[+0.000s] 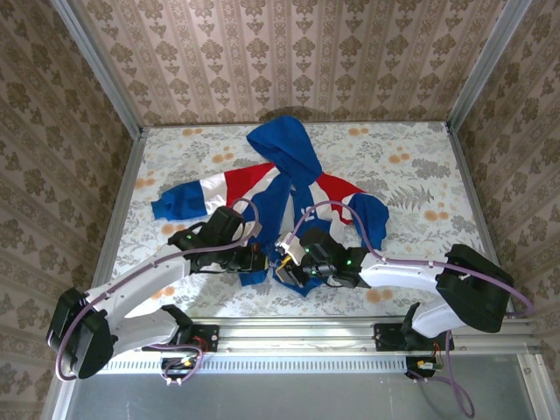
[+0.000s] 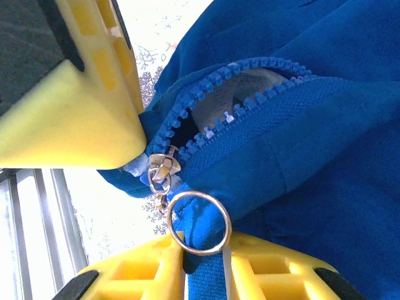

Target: Zip up the jacket

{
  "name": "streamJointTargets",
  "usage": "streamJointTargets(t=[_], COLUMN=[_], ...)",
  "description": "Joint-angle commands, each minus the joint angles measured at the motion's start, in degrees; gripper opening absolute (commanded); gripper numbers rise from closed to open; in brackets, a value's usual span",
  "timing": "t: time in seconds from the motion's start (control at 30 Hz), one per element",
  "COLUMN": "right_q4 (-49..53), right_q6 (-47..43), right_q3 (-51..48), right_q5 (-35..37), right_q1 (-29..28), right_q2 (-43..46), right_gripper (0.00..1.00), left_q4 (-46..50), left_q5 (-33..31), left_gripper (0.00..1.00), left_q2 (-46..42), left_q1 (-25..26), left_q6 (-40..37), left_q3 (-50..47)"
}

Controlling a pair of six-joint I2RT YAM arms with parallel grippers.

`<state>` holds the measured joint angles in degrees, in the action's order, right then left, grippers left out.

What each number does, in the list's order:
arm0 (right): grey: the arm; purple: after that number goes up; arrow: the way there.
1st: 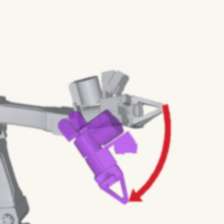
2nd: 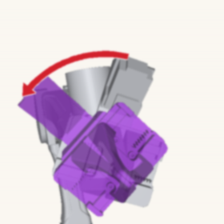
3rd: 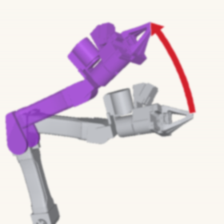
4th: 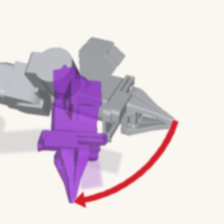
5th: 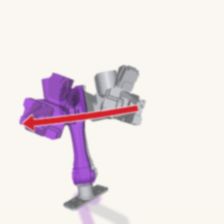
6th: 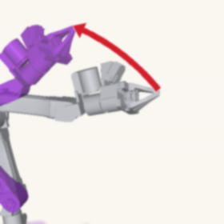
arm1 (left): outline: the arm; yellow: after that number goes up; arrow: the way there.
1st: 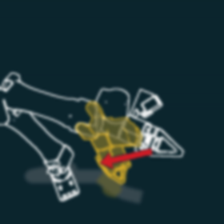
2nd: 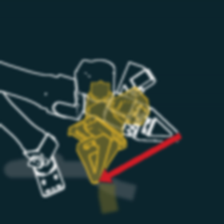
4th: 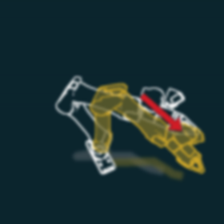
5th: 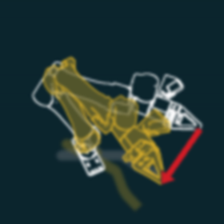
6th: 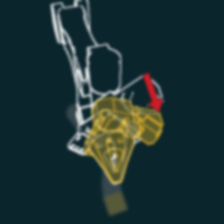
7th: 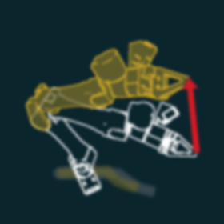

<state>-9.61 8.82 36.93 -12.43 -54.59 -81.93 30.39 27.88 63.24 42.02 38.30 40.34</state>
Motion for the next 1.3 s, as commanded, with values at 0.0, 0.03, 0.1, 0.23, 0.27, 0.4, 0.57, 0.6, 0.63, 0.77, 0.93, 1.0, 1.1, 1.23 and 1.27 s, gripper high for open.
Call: streamJointTargets(t=[0.0,0.03,0.1,0.23,0.27,0.4,0.57,0.6,0.63,0.77,0.93,1.0,1.1,1.23,1.27], right_q4=[1.02,0.55,-0.16,-0.8,-0.79,-1.08,-2.24,-2.36,-2.49,-2.73,-4.55,-5.54,-6.46,-7.62,-7.78], right_q6=[-1.35,-1.35,-1.35,-1.66,-1.83,-2.81,-3.11,-3.11,-3.12,-3.06,-2.02,-1.62,-1.48,-1.18,-1.1], right_q3=[1.39,1.31,1.13,0.95,0.95,1.04,1.21,1.41,1.56,2.36,2.21,2.01,2.24,2.79,2.8], right_q5=[-1.13,-1.4,-1.88,-2.59,-2.81,-4.22,-5.11,-5.29,-5.57,-6.13,-6.62,-6.56,-7.21,-7.83,-7.88], right_q1=[0.18,0.18,0.18,0.18,0.18,0.18,0.18,0.18,0.18,0.18,0.18,0.18,0.18,0.18,0.18], right_q2=[0.37,0.28,0.24,0.28,0.21,-0.33,-1.29,-1.51,-1.82,-2.83,-2.97,-3.14,-4.0,-5.46,-5.69], right_gripper=[0.22,0.2,0.18,0.19,0.2,0.27,0.33,0.33,0.33,0.34,0.34,0.34,0.34,0.34,0.33], left_q4=[0.38,0.28,0.18,0.11,0.03,-0.16,-0.38,-0.42,-0.47,-0.42,-0.59,-0.77,-0.86,-0.56,-0.38], left_q5=[0.93,0.95,0.94,1.02,1.04,1.21,1.23,1.23,1.22,1.39,1.38,1.45,1.52,1.65,1.57], left_gripper=[0.0,0.0,0.0,0.0,0.0,0.0,0.0,0.0,0.0,0.0,0.0,0.0,0.0,0.0,0.0], left_q2=[-0.93,-0.84,-0.74,-0.64,-0.66,-0.4,-0.06,-0.05,0.04,0.29,0.65,0.82,1.15,1.18,1.18], left_q1=[0.59,0.67,0.76,0.74,0.76,0.86,0.96,0.96,0.93,0.96,0.98,1.03,0.97,0.93,0.96], left_q6=[-1.0,-0.95,-0.95,-1.02,-0.97,-1.04,-1.07,-1.09,-1.12,-1.29,-1.34,-1.39,-1.47,-1.8,-1.83], left_q3=[-0.68,-0.7,-0.7,-0.52,-0.52,-0.52,-0.48,-0.44,-0.43,-0.26,-0.26,-0.21,-0.08,0.04,0.09])
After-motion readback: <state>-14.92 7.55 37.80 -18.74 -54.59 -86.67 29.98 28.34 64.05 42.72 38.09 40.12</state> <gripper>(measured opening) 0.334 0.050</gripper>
